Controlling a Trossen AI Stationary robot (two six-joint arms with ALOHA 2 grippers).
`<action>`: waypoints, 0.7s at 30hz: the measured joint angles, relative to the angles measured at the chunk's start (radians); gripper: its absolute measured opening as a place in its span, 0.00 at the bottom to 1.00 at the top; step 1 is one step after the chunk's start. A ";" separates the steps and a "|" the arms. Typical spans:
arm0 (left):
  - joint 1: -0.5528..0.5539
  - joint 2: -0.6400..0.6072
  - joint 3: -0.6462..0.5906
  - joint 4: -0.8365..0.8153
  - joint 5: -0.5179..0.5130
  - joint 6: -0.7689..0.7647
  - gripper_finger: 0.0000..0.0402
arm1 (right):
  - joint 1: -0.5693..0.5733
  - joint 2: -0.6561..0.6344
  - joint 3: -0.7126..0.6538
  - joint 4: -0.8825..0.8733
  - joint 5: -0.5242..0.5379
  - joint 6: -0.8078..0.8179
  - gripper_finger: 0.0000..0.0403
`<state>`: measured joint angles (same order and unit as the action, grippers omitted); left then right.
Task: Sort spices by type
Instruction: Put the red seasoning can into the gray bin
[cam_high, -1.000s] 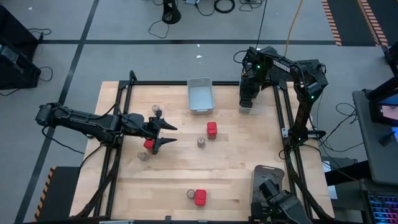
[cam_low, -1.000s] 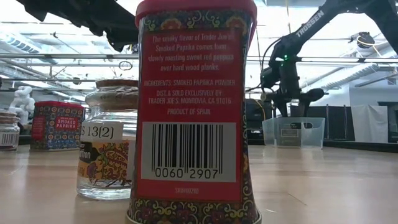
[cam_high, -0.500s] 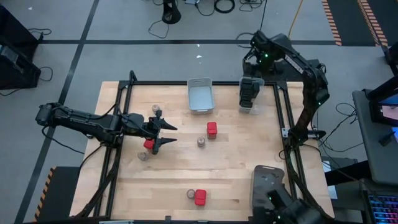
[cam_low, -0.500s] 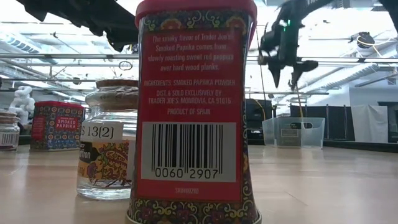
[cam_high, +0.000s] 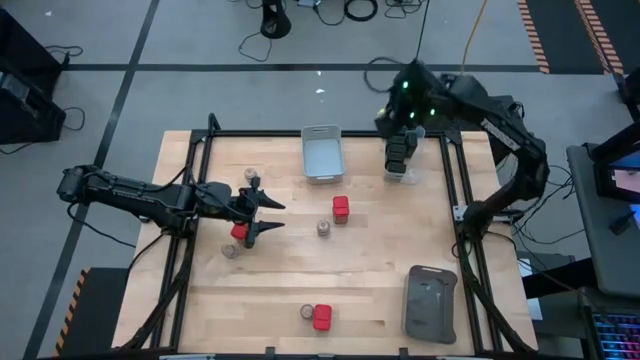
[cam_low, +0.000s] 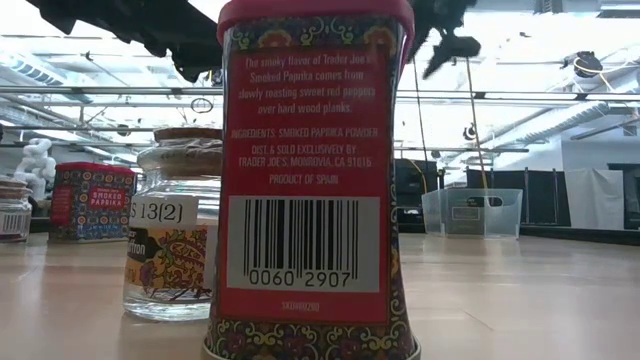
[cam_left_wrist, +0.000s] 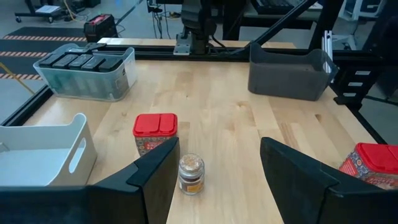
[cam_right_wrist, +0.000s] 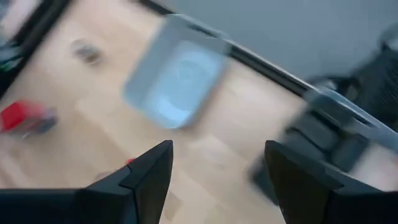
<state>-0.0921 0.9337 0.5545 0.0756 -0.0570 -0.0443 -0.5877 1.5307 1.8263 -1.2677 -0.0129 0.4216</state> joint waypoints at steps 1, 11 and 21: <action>0.000 0.000 0.000 0.001 -0.001 -0.001 0.57 | 0.045 -0.005 0.000 0.013 0.015 -0.001 0.59; 0.000 0.000 0.000 0.015 -0.005 -0.002 0.57 | 0.476 0.032 -0.001 0.142 0.225 -0.061 0.59; 0.000 0.000 0.000 0.021 -0.005 -0.026 0.57 | 0.605 0.164 -0.001 0.173 0.299 0.137 0.59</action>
<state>-0.0921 0.9337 0.5545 0.0971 -0.0616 -0.0704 0.0171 1.6948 1.8256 -1.0943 0.2863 0.5588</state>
